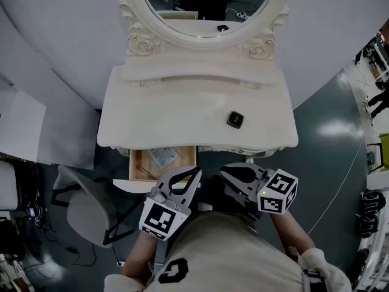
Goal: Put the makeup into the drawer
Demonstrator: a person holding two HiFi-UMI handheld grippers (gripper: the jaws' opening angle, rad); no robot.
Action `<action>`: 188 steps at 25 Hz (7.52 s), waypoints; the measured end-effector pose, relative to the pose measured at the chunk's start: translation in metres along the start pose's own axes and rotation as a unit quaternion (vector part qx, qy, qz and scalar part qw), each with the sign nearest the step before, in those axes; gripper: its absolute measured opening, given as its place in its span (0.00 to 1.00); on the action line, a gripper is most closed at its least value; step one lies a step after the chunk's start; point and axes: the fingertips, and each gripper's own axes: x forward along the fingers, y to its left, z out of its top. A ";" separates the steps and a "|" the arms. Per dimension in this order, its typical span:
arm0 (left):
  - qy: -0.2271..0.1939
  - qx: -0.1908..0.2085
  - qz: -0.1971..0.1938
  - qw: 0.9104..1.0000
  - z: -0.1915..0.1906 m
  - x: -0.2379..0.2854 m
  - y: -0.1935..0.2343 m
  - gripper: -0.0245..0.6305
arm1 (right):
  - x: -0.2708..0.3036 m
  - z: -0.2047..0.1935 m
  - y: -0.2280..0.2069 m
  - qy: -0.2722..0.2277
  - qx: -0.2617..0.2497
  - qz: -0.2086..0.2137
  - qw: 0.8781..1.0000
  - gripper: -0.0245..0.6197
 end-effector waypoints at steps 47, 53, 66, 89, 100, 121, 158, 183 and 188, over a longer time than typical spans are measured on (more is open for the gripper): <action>0.078 -0.038 0.122 0.989 -0.001 0.102 0.047 0.12 | 0.060 -0.077 -0.335 0.276 -0.186 -0.093 0.939 0.61; 0.073 -0.043 0.123 0.989 -0.005 0.091 0.049 0.12 | 0.061 -0.078 -0.332 0.271 -0.190 -0.096 0.939 0.61; 0.055 -0.048 0.144 0.987 -0.007 0.056 0.056 0.12 | 0.059 -0.082 -0.330 0.280 -0.172 -0.119 0.937 0.57; 0.025 -0.044 0.178 0.983 -0.012 -0.016 0.054 0.12 | 0.062 -0.060 -0.261 0.235 -0.170 -0.146 0.946 0.56; 0.010 -0.032 0.165 0.986 -0.021 -0.064 0.034 0.12 | 0.068 -0.059 -0.176 0.213 -0.205 -0.134 0.946 0.56; -0.020 -0.047 0.174 0.983 -0.047 -0.152 0.035 0.12 | 0.149 -0.042 0.006 0.181 -0.301 -0.027 0.936 0.56; 0.059 -0.157 0.223 0.960 -0.120 -0.129 0.076 0.12 | 0.326 -0.234 -0.105 0.370 -0.274 -0.022 0.888 0.56; 0.041 -0.112 0.223 0.967 -0.097 -0.157 0.089 0.12 | 0.279 -0.130 -0.032 0.210 -0.186 -0.012 0.960 0.56; 0.025 -0.095 0.226 0.969 -0.084 -0.164 0.088 0.12 | 0.259 -0.088 0.000 0.156 -0.161 0.002 0.975 0.56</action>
